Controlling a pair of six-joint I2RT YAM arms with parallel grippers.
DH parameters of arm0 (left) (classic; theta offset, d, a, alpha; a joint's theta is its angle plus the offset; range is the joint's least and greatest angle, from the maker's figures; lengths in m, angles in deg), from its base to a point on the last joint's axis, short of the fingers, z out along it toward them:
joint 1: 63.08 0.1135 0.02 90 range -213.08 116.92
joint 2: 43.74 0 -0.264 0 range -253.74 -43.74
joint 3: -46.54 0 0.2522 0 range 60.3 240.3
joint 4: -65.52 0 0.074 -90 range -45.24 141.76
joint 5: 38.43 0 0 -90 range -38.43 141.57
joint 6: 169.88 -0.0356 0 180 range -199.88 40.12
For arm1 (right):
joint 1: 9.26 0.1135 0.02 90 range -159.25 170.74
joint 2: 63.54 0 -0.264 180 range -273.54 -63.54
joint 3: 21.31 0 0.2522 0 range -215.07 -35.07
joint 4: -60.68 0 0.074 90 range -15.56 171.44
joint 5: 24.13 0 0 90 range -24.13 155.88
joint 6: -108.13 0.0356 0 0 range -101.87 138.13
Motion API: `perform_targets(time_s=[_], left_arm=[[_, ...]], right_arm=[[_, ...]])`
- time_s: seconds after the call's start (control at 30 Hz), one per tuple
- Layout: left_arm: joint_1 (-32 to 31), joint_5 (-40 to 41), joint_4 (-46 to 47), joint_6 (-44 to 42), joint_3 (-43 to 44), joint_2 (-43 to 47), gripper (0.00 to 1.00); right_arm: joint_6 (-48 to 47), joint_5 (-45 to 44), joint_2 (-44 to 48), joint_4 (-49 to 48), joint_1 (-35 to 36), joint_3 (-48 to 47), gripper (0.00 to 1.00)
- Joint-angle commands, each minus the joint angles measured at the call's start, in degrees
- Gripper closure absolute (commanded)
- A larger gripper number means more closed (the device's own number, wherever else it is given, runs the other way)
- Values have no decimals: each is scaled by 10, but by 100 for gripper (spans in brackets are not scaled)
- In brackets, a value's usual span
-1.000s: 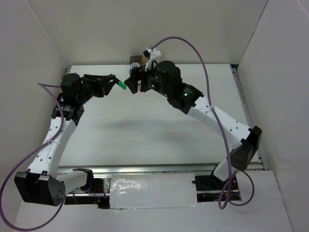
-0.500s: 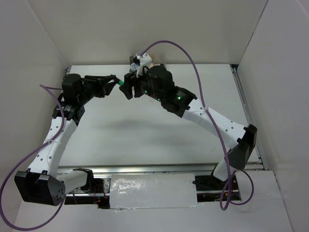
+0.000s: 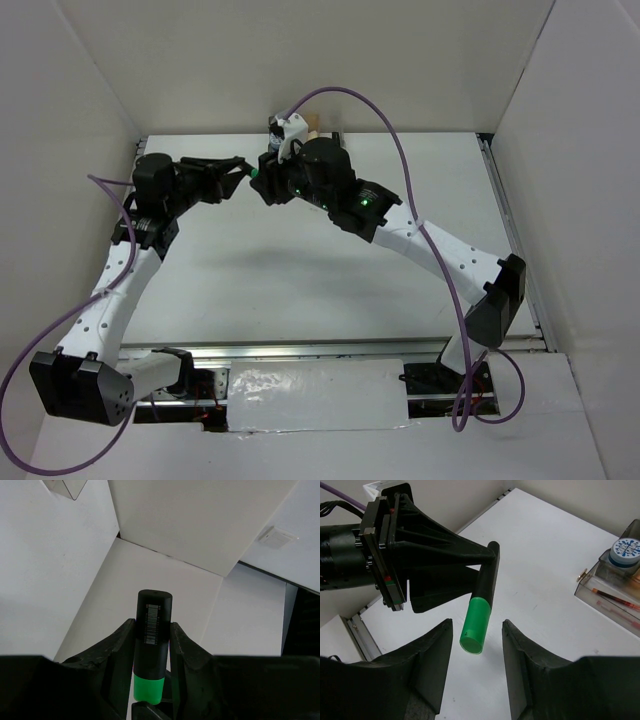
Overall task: Sort the stationery into containers
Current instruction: Place the pen in the storage box.
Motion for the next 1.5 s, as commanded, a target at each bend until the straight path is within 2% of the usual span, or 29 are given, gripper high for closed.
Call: perform_targets(time_s=[0.0,0.1,0.23,0.37,0.4,0.47,0.5,0.57,0.63,0.83,1.2,1.27,1.3,1.33,1.37,1.4,1.43,1.47], left_arm=[[-4,-12,22,6,-7,6,100],[-5,-11,22,5,-9,7,100],[-6,-9,22,6,-9,7,100],[-3,-9,29,7,-11,5,100],[-2,-9,30,7,-10,4,100],[-3,-9,31,7,-9,3,100],[-2,-9,31,7,-7,1,100],[-2,-9,32,7,-4,1,100],[-2,-10,31,8,-2,0,100],[-3,-11,36,12,5,-2,100],[-2,-12,40,13,-2,1,100],[-2,-13,43,9,-2,1,93],[-1,-13,44,8,-3,3,85],[-1,-12,45,7,-5,4,65],[-1,-11,47,2,-6,5,55],[0,-9,47,0,-9,7,40],[1,-9,47,-3,-12,8,14],[5,-8,51,-5,-20,11,5]], right_arm=[[-5,-2,3,-7,5,-22,51],[-7,1,4,-8,5,-22,56],[-8,2,3,-8,4,-22,76],[-6,2,3,-6,3,-22,85],[-6,0,3,-6,4,-22,84],[-4,1,3,-4,3,-23,73],[-1,0,3,-3,3,-23,59],[1,3,3,-1,4,-23,45],[1,8,2,1,5,-22,44],[-1,13,2,1,4,-21,49],[-2,19,4,2,5,-11,82],[-2,17,5,1,4,-9,89],[-1,13,5,1,4,-9,95],[-1,9,5,1,3,-9,99],[0,4,6,-1,4,-9,100],[-1,-4,8,-1,4,-8,100],[-1,-8,10,-3,3,-9,100],[-1,-12,12,-4,2,-7,100]])
